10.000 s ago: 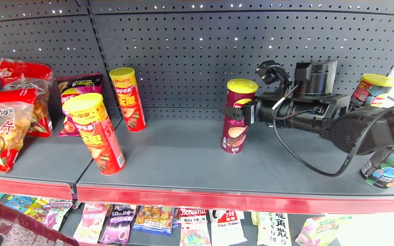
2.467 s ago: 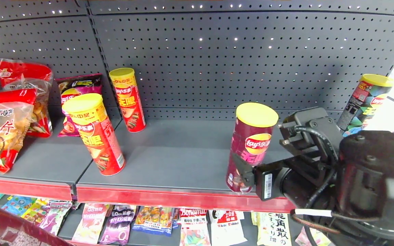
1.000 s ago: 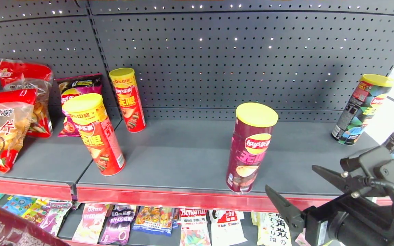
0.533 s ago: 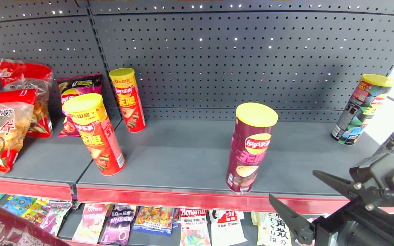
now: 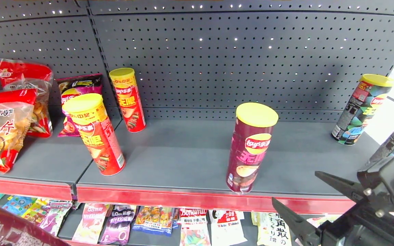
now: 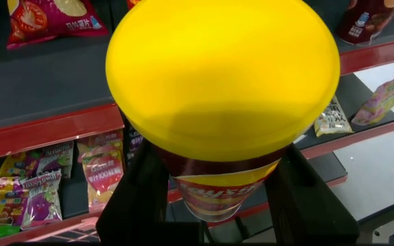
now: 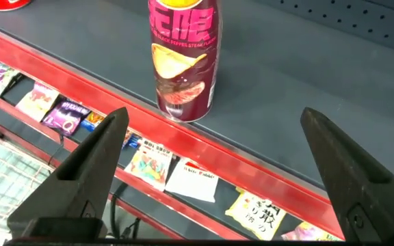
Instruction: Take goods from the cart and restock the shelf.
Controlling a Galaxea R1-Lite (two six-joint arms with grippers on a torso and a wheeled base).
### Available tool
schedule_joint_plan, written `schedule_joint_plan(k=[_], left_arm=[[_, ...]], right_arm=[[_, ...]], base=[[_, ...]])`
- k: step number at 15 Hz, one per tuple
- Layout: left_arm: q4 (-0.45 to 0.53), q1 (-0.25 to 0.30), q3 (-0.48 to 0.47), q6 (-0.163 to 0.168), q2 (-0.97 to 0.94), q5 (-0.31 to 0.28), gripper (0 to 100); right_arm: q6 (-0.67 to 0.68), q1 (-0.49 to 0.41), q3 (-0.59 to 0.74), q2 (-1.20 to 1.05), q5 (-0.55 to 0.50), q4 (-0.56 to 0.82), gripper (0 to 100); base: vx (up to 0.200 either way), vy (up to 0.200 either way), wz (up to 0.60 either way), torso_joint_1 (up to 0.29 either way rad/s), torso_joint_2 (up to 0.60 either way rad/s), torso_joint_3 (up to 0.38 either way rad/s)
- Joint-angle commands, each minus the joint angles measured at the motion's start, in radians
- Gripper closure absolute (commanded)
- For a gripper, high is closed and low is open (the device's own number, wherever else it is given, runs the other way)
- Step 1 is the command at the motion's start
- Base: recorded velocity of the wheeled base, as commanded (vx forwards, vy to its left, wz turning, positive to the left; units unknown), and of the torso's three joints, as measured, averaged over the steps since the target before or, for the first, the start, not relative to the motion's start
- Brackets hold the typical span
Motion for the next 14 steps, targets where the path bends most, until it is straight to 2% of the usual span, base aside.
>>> schedule_joint_plan(k=[1, 14], left_arm=[[0.0, 0.0, -0.001, 0.0, 0.002, 0.0, 100], [-0.001, 0.0, -0.003, -0.002, 0.0, -0.005, 100]], right_arm=[[-0.009, 0.013, 0.026, -0.031, 0.0, -0.001, 0], [-0.047, 0.008, 0.095, -0.097, -0.002, -0.001, 0]], base=[[0.0, 0.0, 0.0, 0.0, 0.0, 0.0], [0.0, 0.0, 0.0, 0.0, 0.0, 0.0]])
